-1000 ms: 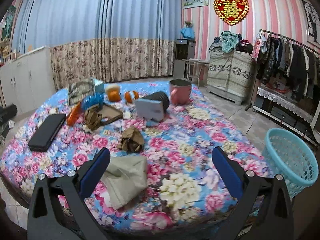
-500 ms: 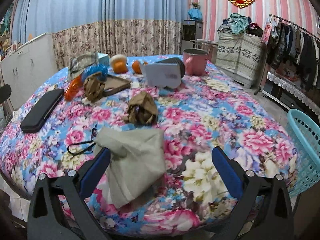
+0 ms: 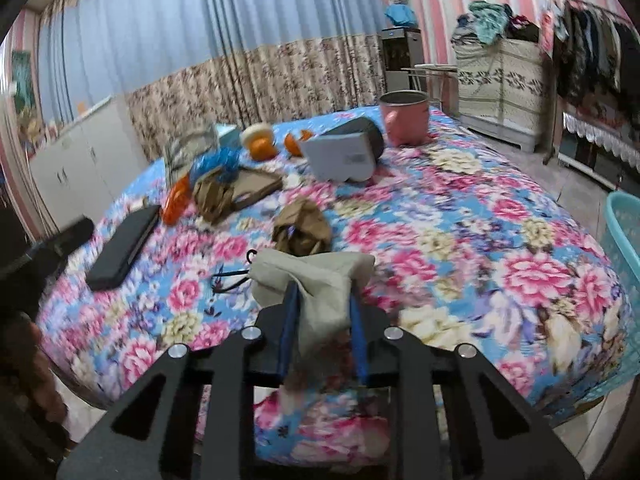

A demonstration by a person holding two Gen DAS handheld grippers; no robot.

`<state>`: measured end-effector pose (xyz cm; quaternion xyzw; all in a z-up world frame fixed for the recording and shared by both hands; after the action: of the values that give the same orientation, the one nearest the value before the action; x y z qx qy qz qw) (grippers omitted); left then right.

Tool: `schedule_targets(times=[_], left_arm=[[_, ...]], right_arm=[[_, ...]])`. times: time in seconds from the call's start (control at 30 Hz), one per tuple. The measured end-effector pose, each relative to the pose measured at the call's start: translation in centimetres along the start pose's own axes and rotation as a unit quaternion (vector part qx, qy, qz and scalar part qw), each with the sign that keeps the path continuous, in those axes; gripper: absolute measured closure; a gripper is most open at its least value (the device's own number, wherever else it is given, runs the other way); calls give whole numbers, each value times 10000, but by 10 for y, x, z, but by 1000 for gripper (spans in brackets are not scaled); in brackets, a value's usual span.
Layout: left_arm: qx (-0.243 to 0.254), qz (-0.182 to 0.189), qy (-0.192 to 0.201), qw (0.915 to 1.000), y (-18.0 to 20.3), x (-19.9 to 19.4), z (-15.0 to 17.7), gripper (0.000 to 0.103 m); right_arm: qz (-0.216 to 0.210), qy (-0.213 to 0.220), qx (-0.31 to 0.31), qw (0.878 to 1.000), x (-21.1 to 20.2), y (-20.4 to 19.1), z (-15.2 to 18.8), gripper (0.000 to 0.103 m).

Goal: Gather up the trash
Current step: 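Carry the beige cloth with the right gripper over the blue basket while the left gripper grasps brown paper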

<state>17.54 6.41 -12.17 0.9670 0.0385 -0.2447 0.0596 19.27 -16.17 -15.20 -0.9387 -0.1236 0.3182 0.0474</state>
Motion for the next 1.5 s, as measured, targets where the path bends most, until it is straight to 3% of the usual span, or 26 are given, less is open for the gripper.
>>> schedule_targets(times=[0.37,0.7,0.93,1.1,1.3,1.5], left_arm=[[279,649,-271,9971,94,30,-3,5],[577,692,-808,9927,147,81,12,8],[738,621,-1268,9872,163,111,28,25],[837,717,-1559,9816,169,122,37,56],[945,838,-1519,9803,181,117,27,62],[1177,1283,-1104,9785,239,93,-8,62]], right_arm=[[347,434,400,9977,-51,71,-35,79],[964,685,600,9912,-70,142,-61,79],[1072,639,668,9899,-71,164,-58,79],[1144,675,796,9879,-78,180,-56,79],[1325,814,969,9831,-94,202,-55,79],[1639,913,1099,9761,-118,235,-55,79]])
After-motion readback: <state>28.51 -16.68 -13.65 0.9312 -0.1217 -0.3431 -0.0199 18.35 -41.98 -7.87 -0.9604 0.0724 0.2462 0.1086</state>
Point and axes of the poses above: each gripper's, at about its wrist camera, not at the fingertips, and x roughly the way its jaws point, y to its right, z to its underside, the point moved 9 cm from there along x, roughly the way its jaws point, and after that the axes turned 2 degrees about -x, right-handed, at the moved point
